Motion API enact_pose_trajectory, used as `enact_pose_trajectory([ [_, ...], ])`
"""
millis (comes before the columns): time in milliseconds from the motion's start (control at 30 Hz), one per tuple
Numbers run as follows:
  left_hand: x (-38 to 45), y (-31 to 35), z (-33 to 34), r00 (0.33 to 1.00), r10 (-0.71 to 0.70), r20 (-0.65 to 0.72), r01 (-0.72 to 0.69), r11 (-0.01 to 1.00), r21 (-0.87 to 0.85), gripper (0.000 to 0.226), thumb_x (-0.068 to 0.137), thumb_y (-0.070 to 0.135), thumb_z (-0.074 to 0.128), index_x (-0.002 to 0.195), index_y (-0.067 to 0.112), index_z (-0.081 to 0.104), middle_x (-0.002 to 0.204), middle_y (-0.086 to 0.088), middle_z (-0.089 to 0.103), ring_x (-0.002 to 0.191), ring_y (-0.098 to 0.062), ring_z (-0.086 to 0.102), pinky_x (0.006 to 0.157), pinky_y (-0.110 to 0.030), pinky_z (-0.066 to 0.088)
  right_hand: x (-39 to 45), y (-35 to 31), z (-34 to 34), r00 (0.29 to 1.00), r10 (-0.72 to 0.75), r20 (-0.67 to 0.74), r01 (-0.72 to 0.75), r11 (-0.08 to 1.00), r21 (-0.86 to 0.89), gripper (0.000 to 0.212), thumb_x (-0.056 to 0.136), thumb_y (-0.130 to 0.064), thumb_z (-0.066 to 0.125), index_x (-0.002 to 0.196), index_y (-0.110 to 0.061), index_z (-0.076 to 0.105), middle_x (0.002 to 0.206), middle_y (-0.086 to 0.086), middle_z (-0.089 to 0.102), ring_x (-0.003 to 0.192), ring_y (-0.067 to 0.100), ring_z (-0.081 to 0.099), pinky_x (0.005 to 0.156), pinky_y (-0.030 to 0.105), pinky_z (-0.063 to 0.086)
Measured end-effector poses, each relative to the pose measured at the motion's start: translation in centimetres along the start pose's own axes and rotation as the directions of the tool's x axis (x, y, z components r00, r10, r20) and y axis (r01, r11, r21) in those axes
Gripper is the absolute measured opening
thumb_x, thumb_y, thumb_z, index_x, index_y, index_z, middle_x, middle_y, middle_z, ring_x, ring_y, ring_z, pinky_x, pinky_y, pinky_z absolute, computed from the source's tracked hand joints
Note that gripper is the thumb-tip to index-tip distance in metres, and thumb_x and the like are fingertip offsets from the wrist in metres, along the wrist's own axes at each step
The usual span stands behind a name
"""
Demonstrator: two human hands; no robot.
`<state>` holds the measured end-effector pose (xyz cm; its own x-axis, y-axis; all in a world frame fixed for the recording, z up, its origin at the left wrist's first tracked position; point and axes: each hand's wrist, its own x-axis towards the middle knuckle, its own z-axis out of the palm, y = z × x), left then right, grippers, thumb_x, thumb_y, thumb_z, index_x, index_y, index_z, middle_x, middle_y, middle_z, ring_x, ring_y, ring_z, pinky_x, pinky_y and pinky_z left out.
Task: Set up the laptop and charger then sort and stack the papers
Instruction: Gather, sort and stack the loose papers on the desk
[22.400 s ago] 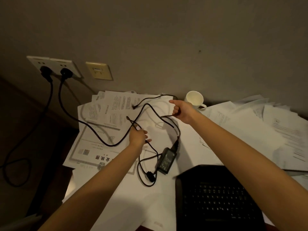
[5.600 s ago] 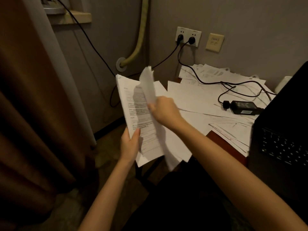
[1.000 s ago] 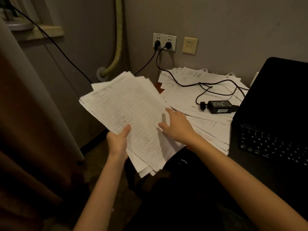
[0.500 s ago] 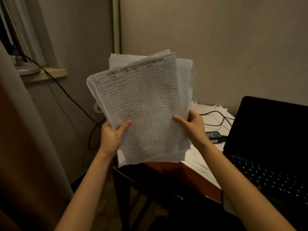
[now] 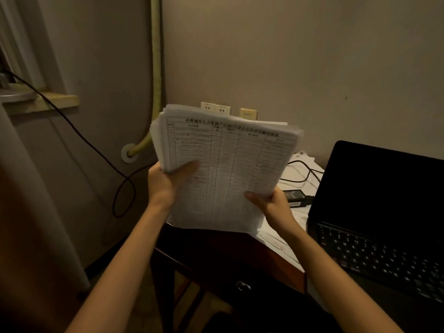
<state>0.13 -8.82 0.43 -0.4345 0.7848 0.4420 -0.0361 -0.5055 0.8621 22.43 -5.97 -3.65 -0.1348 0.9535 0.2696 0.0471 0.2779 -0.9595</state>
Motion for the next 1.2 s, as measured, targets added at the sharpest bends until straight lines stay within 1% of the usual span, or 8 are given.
enact_pose_trajectory([
  [167, 0.7, 0.1, -0.1, 1.0, 0.025, 0.001, -0.025, 0.999, -0.027, 0.023, 0.074, 0.009, 0.075, 0.092, 0.019, 0.064, 0.093, 0.008, 0.067, 0.084, 0.002, 0.066, 0.067, -0.015, 0.053, 0.9, -0.5, 0.7, 0.998, 0.032, -0.061, -0.023, 0.989, 0.146, 0.028, 0.081, -0.022, 0.069, 0.107, -0.012, 0.064, 0.102, -0.001, 0.07, 0.095, 0.014, 0.067, 0.079, 0.028, 0.055],
  [333, -1.8, -3.9, -1.9, 0.973, -0.232, 0.011, 0.231, 0.972, 0.054, 0.024, 0.071, 0.013, 0.077, 0.088, 0.023, 0.063, 0.088, 0.01, 0.066, 0.08, -0.004, 0.064, 0.058, -0.013, 0.052, -0.9, 3.5, 1.6, 0.989, 0.144, -0.02, -0.14, 0.983, 0.119, 0.011, 0.09, -0.017, 0.059, 0.1, -0.021, 0.061, 0.101, -0.002, 0.068, 0.093, 0.01, 0.065, 0.069, 0.02, 0.054],
  [500, -2.5, -4.6, -1.7, 0.963, -0.27, -0.005, 0.27, 0.962, 0.046, 0.019, 0.076, 0.012, 0.076, 0.087, 0.021, 0.063, 0.093, 0.006, 0.065, 0.086, -0.007, 0.063, 0.067, -0.021, 0.053, -1.0, 3.7, 2.9, 0.977, 0.205, -0.062, -0.197, 0.973, 0.117, 0.014, 0.092, -0.025, 0.058, 0.105, -0.022, 0.054, 0.101, -0.009, 0.061, 0.093, 0.007, 0.059, 0.083, 0.038, 0.055],
  [600, -2.3, -5.5, -2.7, 0.949, -0.315, 0.014, 0.313, 0.947, 0.075, 0.018, 0.079, 0.017, 0.074, 0.093, 0.016, 0.064, 0.095, 0.006, 0.065, 0.087, -0.008, 0.064, 0.07, -0.024, 0.052, -1.1, 4.4, 2.9, 0.981, 0.178, -0.082, -0.17, 0.981, 0.097, 0.02, 0.092, -0.022, 0.057, 0.111, -0.018, 0.054, 0.104, -0.007, 0.062, 0.096, 0.007, 0.059, 0.078, 0.026, 0.054],
  [833, -4.7, -8.9, -4.8, 0.94, -0.341, 0.035, 0.314, 0.897, 0.312, 0.014, 0.092, 0.025, 0.059, 0.104, 0.019, 0.064, 0.095, 0.009, 0.067, 0.087, -0.006, 0.066, 0.071, -0.02, 0.055, -2.1, 5.9, 4.1, 0.981, 0.11, -0.159, -0.125, 0.988, -0.09, 0.013, 0.095, -0.016, 0.052, 0.107, -0.019, 0.058, 0.099, -0.004, 0.067, 0.093, 0.011, 0.065, 0.076, 0.022, 0.055],
  [933, -5.0, -9.1, -5.6, 0.901, -0.433, -0.036, 0.422, 0.854, 0.304, 0.017, 0.094, 0.025, 0.057, 0.103, 0.011, 0.061, 0.082, 0.001, 0.067, 0.054, -0.009, 0.062, 0.043, -0.023, 0.048, -1.7, 5.0, 4.2, 0.993, 0.106, -0.053, -0.113, 0.981, -0.16, 0.014, 0.095, -0.016, 0.051, 0.108, -0.018, 0.058, 0.096, -0.01, 0.065, 0.088, 0.004, 0.063, 0.068, 0.012, 0.051],
  [1100, -7.3, -10.1, -6.9, 0.814, -0.556, -0.167, 0.581, 0.781, 0.229, 0.018, 0.096, 0.023, 0.055, 0.109, 0.012, 0.056, 0.082, -0.005, 0.063, 0.042, -0.012, 0.049, 0.029, -0.015, 0.028, 0.0, 5.4, 2.7, 0.985, 0.15, -0.081, -0.168, 0.931, -0.323, 0.024, 0.099, -0.022, 0.041, 0.1, -0.014, 0.065, 0.088, 0.001, 0.066, 0.085, 0.021, 0.063, 0.079, 0.041, 0.054],
  [1200, -8.4, -10.5, -7.4, 0.786, -0.586, -0.198, 0.618, 0.755, 0.217, 0.019, 0.097, 0.024, 0.053, 0.112, 0.014, 0.053, 0.085, -0.006, 0.061, 0.036, -0.009, 0.044, 0.029, -0.015, 0.027, 1.2, 6.7, 0.8, 0.987, 0.069, -0.146, -0.148, 0.747, -0.649, 0.018, 0.095, -0.016, 0.051, 0.107, -0.013, 0.064, 0.098, 0.006, 0.065, 0.094, 0.022, 0.06, 0.083, 0.038, 0.05],
])
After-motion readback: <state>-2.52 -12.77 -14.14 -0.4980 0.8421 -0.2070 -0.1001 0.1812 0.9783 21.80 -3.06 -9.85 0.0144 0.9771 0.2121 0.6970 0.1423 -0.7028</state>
